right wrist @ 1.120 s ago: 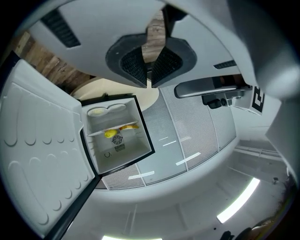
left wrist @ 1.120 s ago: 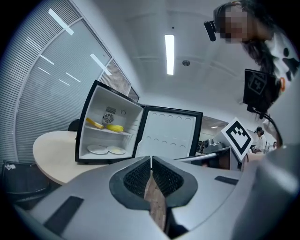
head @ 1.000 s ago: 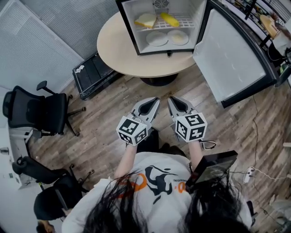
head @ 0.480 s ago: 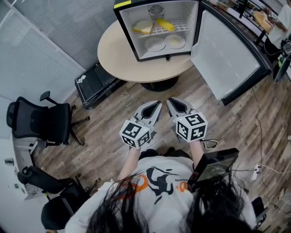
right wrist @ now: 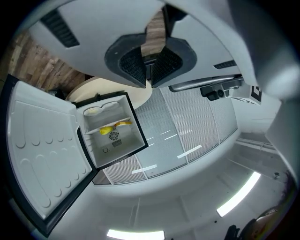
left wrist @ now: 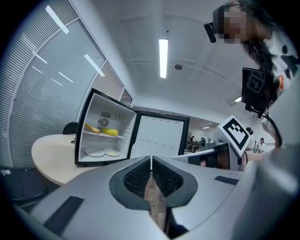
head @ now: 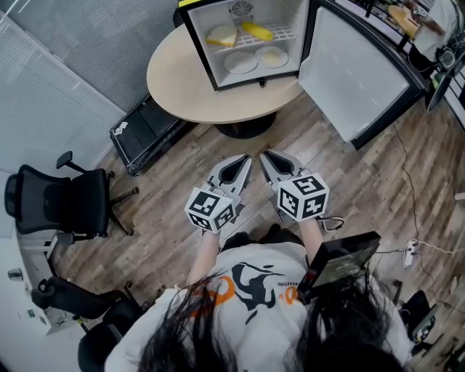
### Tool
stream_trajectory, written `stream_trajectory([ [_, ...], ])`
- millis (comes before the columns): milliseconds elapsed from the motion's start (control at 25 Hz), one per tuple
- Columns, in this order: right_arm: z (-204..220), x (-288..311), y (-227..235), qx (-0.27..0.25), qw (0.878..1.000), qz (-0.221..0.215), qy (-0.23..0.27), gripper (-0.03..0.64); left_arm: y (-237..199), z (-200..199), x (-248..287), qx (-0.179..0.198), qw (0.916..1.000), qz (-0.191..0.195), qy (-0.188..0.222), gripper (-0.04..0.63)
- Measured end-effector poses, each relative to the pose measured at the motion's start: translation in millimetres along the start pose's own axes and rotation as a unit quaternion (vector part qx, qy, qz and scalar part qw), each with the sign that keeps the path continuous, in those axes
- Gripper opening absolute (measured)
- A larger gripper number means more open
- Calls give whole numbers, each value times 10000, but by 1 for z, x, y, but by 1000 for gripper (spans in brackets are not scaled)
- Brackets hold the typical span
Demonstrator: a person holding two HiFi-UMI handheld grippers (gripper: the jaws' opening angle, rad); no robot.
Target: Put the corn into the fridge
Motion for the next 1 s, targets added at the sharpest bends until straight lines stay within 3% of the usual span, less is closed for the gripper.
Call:
stream_trajectory([
  [1000, 19, 21, -70, -52, 10000, -25, 73, 41, -26, -3, -75, 49, 9998, 13, 210, 11],
])
Point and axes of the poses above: the fingertips, and each gripper's own axes: x forward along the fingers, y to its right, z out of its underside, the point moved 7 cm from there along -x, backward along the fingers, and after that the axes turned 9 degrees about -z, right-handed, at the moved point
